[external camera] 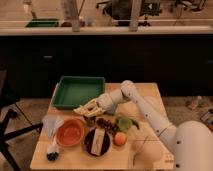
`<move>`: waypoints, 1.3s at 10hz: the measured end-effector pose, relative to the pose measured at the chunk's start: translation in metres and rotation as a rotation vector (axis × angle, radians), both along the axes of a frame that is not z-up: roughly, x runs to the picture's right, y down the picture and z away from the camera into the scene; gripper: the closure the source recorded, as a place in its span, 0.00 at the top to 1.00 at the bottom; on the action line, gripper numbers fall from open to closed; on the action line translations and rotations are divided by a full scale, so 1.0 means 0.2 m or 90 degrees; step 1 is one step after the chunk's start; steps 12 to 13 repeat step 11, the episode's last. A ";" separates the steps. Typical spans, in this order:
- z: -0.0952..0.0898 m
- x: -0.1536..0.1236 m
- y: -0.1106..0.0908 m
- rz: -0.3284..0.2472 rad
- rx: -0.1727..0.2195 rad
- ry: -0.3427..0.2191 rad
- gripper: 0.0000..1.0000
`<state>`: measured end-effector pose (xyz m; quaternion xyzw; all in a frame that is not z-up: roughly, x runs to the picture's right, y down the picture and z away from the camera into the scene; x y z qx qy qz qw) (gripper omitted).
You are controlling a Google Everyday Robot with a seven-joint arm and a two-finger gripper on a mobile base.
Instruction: Place banana in metal cup
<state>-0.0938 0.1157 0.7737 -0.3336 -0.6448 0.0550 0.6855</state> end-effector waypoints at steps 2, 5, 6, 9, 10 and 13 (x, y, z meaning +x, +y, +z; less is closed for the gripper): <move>0.00 0.01 0.00 0.001 -0.001 0.003 0.74; 0.01 0.01 -0.01 0.003 -0.003 0.006 0.80; 0.01 0.01 -0.01 0.004 -0.003 0.006 0.80; 0.01 0.04 -0.03 0.008 0.000 0.010 0.80; 0.00 0.06 -0.03 0.011 0.003 0.012 0.80; 0.00 0.07 -0.03 0.015 0.008 0.015 0.80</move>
